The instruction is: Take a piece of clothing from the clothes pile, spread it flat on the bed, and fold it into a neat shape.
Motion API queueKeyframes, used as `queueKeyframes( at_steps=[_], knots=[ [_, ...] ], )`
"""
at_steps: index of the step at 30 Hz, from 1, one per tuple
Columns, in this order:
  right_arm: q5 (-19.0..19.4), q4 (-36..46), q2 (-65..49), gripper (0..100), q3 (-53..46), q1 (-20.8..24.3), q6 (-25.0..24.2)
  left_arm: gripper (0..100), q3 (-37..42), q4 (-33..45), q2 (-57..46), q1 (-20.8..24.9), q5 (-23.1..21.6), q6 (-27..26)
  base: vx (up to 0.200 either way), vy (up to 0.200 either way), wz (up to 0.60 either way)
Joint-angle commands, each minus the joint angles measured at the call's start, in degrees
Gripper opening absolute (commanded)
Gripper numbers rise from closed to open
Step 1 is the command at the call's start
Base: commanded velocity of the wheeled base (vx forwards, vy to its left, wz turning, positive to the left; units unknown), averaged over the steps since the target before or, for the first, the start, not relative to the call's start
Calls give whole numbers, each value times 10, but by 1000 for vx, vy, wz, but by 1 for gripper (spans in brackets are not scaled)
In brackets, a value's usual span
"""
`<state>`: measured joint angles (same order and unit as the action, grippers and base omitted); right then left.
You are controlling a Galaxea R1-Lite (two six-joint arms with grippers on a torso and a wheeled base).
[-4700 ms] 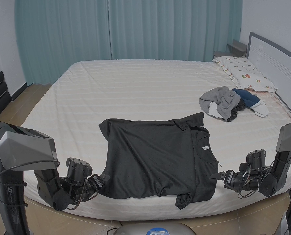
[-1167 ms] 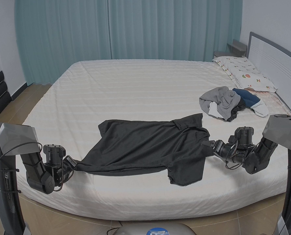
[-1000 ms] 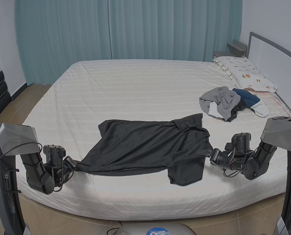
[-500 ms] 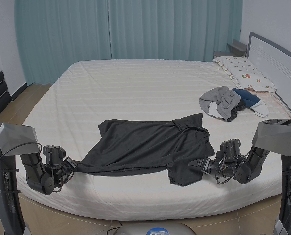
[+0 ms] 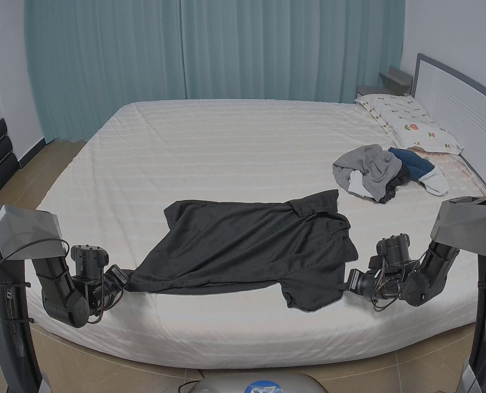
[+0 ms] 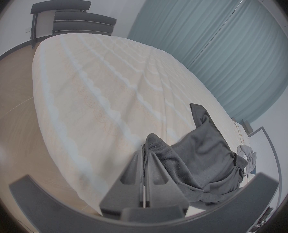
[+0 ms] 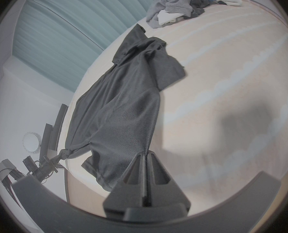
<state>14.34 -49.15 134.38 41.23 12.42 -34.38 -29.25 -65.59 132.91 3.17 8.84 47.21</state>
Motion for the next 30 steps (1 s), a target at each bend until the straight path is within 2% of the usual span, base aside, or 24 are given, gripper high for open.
queueKeyframes(
  at_steps=[1, 7, 13, 15, 20, 22, 24, 30],
  knots=[
    [6, 34, -81, 0, -54, -41, 26, 0, 34, 4, -28, 5, -16, -18, 0, 0, 0],
    [20, 56, -140, 0, -132, -92, 107, 0, 89, 5, -48, 25, -18, -75, 0, 0, 0],
    [25, 77, -184, 0, -186, -115, 150, 0, 128, 8, -51, 65, -16, -94, 0, 0, 0],
    [25, 107, -202, 0, -198, -128, 174, 0, 150, 8, -51, 85, -12, -113, 0, 0, 0],
    [25, 193, -225, 0, -195, -151, 229, 0, 184, 9, -52, 119, -10, -117, 0, 0, 0],
    [25, 195, -226, 0, -194, -152, 230, 0, 185, 9, -52, 119, -9, -117, 0, 0, 0],
    [20, 226, -221, 0, -190, -160, 258, 0, 191, 26, -51, 133, -9, -117, 0, 0, 0],
    [19, 230, -209, 0, -189, -158, 261, 0, 190, 60, -51, 148, -10, -117, 0, 0, 0]
  ],
)
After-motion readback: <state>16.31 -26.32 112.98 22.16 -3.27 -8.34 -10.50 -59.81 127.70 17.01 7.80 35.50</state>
